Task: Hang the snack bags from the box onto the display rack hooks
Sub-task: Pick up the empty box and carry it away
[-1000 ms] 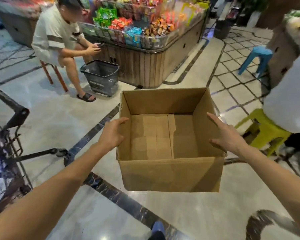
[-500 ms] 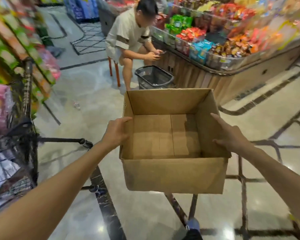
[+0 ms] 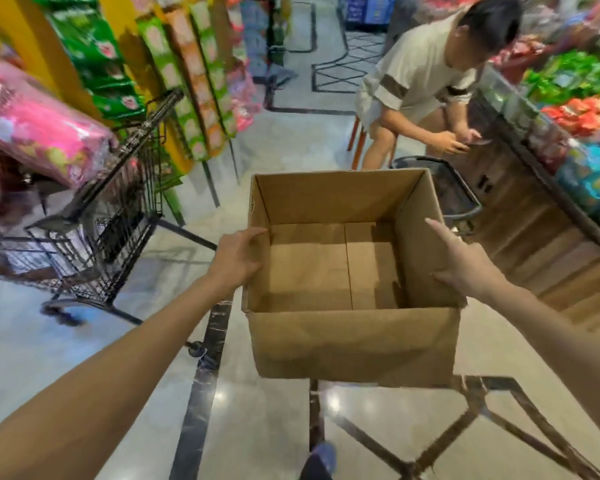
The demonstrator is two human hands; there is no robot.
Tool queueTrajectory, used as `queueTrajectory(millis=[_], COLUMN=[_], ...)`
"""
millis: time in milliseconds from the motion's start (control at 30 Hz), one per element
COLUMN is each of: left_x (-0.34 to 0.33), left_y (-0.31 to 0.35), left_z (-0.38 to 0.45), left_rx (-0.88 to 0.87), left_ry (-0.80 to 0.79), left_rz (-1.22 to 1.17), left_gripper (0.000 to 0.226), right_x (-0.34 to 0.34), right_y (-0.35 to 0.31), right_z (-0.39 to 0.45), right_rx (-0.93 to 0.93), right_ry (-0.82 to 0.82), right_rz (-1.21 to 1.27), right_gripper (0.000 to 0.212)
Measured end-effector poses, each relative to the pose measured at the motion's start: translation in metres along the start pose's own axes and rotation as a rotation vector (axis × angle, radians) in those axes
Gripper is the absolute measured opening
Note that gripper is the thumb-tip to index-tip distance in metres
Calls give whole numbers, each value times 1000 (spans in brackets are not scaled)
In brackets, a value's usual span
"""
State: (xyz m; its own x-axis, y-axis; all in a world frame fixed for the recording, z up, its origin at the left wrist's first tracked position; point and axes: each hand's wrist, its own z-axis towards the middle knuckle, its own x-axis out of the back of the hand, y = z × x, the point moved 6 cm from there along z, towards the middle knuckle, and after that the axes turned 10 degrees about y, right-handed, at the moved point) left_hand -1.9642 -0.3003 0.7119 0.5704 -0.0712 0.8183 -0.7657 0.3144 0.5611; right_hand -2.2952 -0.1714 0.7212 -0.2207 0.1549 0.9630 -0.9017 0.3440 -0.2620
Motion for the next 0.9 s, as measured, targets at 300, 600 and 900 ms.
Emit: queueTrajectory(millis=[300,600,900], left_x=[-45,-65,-99], left_y=[-7,-23,-50], left_z=[143,287,421], left_rx=[201,343,502], left_ry=[123,193,255], left_rz=[-2,11,50], left_gripper=[61,64,65], right_x=[-19,-28,-97], right_y=[4,-26,-47], right_z=[219,410,607], right_rx=[195,361,543], right_ry=[-83,-130,-219], right_rz=[57,57,62], right_gripper=[98,91,93])
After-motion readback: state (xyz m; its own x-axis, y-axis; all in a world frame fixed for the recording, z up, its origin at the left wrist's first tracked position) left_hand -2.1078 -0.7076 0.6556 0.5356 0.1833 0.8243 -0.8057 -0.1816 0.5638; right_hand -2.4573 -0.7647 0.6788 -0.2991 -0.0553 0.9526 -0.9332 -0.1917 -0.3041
